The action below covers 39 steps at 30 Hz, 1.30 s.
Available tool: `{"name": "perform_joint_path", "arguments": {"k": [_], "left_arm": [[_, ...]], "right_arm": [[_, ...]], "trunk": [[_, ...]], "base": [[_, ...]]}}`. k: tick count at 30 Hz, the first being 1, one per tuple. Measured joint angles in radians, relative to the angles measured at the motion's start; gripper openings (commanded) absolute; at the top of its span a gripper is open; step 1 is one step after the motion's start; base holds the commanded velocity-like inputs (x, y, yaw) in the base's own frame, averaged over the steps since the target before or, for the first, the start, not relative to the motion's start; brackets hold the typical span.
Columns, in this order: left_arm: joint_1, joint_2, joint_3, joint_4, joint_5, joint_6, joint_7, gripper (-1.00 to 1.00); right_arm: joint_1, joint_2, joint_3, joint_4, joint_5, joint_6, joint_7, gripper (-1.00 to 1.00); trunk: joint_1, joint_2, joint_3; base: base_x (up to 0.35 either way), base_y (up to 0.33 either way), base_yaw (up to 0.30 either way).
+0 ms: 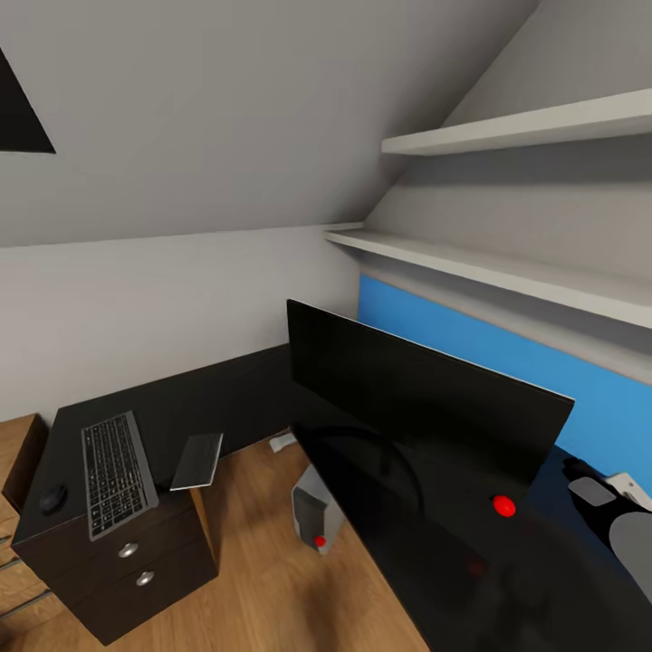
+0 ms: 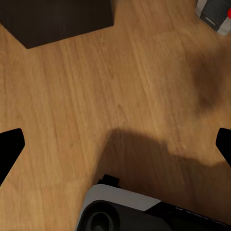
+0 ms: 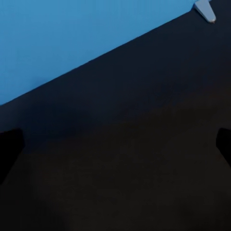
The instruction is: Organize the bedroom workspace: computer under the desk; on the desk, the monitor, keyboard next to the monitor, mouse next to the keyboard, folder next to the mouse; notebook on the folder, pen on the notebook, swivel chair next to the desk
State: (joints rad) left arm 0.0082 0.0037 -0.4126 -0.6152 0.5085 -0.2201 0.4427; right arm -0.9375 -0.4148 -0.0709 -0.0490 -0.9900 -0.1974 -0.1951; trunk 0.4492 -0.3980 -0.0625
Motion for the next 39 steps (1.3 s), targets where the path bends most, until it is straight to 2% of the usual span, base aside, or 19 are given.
{"name": "perform_joint_path", "arguments": {"k": [3, 5, 6, 8, 10, 11, 17, 18, 22, 28, 33, 39], "left_arm": [[0.0, -0.001, 0.0, 0.001, 0.0, 0.0, 0.0, 1.0], [0.0, -0.001, 0.0, 0.001, 0.0, 0.0, 0.0, 1.0], [0.0, -0.001, 0.0, 0.001, 0.0, 0.0, 0.0, 1.0], [0.0, -0.001, 0.0, 0.001, 0.0, 0.0, 0.0, 1.0], [0.0, -0.002, 0.0, 0.001, 0.0, 0.0, 0.0, 1.0], [0.0, -0.002, 0.0, 0.001, 0.0, 0.0, 0.0, 1.0], [0.0, -0.001, -0.001, 0.001, 0.0, 0.0, 0.0, 1.0], [0.0, -0.001, -0.001, 0.001, 0.0, 0.0, 0.0, 1.0], [0.0, -0.001, -0.002, 0.001, 0.0, 0.0, 0.0, 1.0], [0.0, -0.001, -0.002, 0.001, -0.002, -0.001, 0.0, 1.0], [0.0, -0.002, -0.002, 0.001, -0.002, -0.001, 0.0, 1.0], [0.0, -0.002, -0.002, 0.001, -0.001, 0.0, 0.0, 1.0]], "right_arm": [[0.0, 0.0, 0.001, -0.001, 0.004, 0.0, 0.006, 1.0], [0.0, 0.0, 0.004, -0.001, 0.024, 0.0, 0.008, 1.0], [0.0, 0.0, 0.007, -0.001, 0.059, 0.0, 0.009, 1.0], [0.0, 0.001, 0.008, -0.001, 0.088, 0.0, 0.009, 1.0], [0.0, 0.003, 0.023, -0.002, 0.168, 0.0, 0.01, 1.0], [0.0, 0.004, 0.027, -0.003, 0.188, 0.0, 0.01, 1.0], [0.0, 0.005, 0.037, -0.003, 0.25, -0.003, 0.031, 1.0], [0.0, 0.005, 0.044, -0.003, 0.275, -0.004, 0.045, 1.0], [0.0, 0.005, 0.061, -0.003, 0.319, -0.005, 0.06, 1.0], [0.0, 0.006, 0.074, -0.003, 0.338, -0.005, 0.068, 1.0], [0.0, 0.008, 0.137, -0.003, 0.344, -0.005, 0.094, 1.0], [0.0, 0.008, 0.176, -0.003, 0.361, -0.005, 0.147, 1.0]], "trunk": [[0.0, 0.0, 0.0], [0.0, 0.0, 0.0], [0.0, 0.0, 0.0], [0.0, 0.0, 0.0], [0.0, 0.0, 0.0], [0.0, 0.0, 0.0], [0.0, 0.0, 0.0], [0.0, 0.0, 0.0], [0.0, 0.0, 0.0], [0.0, 0.0, 0.0], [0.0, 0.0, 0.0], [0.0, 0.0, 0.0]], "base": [[0.197, 0.0, 0.0], [0.064, 0.0, 0.0], [0.03, 0.0, 0.0], [0.013, 0.0, 0.0], [0.003, 0.0, 0.0], [0.002, 0.0, 0.0], [0.0, 0.0, 0.0], [0.0, 0.0, 0.0], [0.0, 0.0, 0.0], [0.0, 0.0, 0.0], [0.0, 0.0, 0.0], [0.0, 0.0, 0.0]]}}
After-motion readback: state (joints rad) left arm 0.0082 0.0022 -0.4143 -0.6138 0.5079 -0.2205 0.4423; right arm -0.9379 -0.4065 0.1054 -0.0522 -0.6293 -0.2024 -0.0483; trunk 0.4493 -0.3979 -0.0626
